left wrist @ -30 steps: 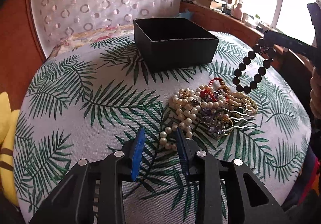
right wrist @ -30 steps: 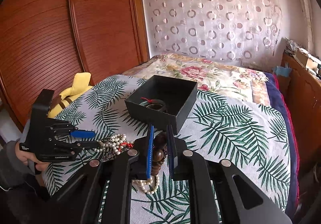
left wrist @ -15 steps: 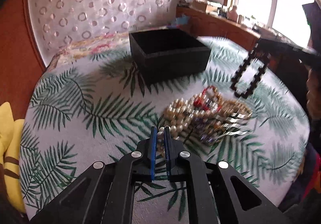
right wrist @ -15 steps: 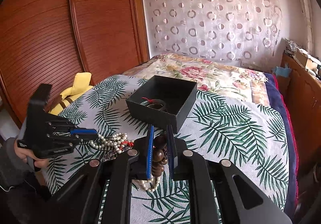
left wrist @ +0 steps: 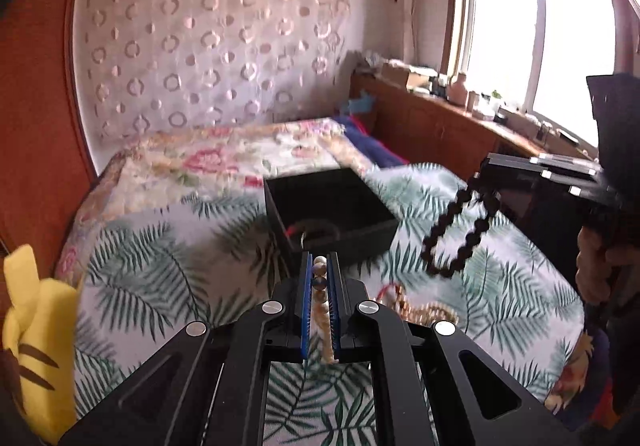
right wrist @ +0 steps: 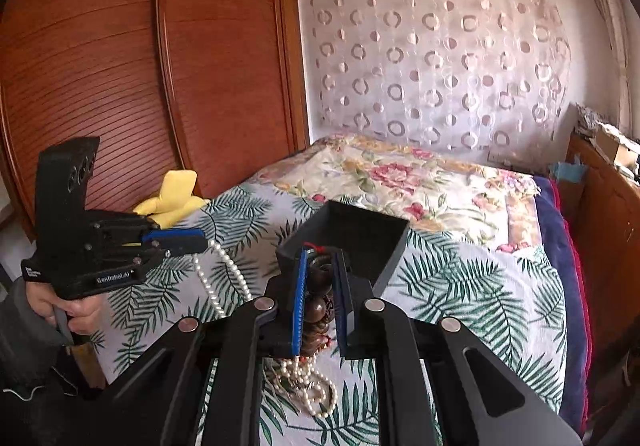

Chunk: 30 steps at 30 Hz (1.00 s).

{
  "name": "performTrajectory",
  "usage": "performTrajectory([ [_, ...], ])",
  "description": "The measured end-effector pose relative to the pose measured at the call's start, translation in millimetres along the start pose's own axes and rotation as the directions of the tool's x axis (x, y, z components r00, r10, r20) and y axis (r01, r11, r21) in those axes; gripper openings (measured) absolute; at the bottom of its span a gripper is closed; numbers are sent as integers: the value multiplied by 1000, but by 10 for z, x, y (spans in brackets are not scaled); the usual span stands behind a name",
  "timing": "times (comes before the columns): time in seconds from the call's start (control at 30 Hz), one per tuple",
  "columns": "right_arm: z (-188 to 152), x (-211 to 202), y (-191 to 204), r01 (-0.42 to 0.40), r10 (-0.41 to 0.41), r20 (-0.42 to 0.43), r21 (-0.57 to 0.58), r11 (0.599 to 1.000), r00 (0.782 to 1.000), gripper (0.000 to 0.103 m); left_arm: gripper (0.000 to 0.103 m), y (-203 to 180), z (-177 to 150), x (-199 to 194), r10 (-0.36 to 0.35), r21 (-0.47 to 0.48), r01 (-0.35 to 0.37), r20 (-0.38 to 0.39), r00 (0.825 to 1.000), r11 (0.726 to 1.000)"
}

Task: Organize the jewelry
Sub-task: 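Grasp the pearl necklace with the left tool while the right tool carries the beads, then release the pearls into the box with the left tool while the right tool drops beads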

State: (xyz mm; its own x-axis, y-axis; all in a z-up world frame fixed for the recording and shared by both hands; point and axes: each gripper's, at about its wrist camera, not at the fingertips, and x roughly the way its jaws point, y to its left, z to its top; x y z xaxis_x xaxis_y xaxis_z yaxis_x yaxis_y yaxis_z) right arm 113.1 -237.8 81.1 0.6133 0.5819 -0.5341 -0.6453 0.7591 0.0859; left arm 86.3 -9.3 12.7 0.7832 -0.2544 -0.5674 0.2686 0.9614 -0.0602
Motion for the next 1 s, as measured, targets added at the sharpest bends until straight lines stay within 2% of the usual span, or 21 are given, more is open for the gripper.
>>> performTrajectory([
  [0.3,199,-7,36,23,-23,13,-27,999,1000,14,6,-49,382,-88,9,27,-11,62,998,1000],
  [0.7,504,-6,-64,52,-51,37,-26,998,998,14,6,-171,862,-222,-21,36,16,128,992,999],
  [1.0,600,52,-130,67,-66,41,-27,997,997,14,6,-253,1240,-227,-7,64,-3,157,988,998],
])
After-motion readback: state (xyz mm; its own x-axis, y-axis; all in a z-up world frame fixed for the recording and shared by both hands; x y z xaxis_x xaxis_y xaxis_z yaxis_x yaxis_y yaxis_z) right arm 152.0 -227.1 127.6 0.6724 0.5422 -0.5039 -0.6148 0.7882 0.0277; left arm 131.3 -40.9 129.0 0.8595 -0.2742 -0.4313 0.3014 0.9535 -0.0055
